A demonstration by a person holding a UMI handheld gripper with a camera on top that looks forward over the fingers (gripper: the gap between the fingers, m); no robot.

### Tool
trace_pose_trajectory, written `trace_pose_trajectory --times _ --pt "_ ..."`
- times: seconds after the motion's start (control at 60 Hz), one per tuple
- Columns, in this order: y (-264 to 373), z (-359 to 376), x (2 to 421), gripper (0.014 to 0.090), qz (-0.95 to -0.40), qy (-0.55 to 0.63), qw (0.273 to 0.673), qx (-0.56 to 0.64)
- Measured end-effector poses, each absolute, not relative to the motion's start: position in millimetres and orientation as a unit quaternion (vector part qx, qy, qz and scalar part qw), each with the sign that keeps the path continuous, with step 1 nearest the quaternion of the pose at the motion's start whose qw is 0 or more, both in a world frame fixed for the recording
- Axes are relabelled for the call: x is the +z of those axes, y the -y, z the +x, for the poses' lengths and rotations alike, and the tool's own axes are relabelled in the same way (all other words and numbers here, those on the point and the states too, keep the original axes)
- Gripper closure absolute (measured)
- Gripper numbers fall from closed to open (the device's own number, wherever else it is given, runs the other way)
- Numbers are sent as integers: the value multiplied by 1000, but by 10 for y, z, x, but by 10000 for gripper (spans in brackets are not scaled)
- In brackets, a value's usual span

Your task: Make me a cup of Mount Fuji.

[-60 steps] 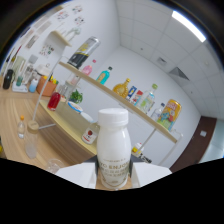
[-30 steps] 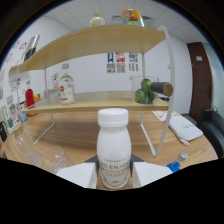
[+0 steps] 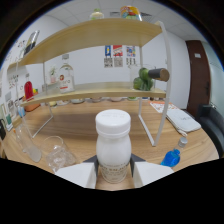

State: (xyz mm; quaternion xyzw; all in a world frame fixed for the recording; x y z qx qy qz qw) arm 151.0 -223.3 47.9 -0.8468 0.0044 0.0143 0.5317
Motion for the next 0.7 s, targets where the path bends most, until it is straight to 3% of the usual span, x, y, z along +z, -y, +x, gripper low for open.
trace_pose_trajectory --times 0.067,0.15,0.2,0.417,0.7 --pt "2284 1559 528 445 -849 -9 528 -3" --pt "2357 1538 637 260 -854 -15 520 1" --pt "2412 1548 749 191 -854 -21 520 -5" --pt "2739 1344 1303 196 -860 -36 508 -26" --pt "3145 781 1557 192 -874 -35 484 -30"
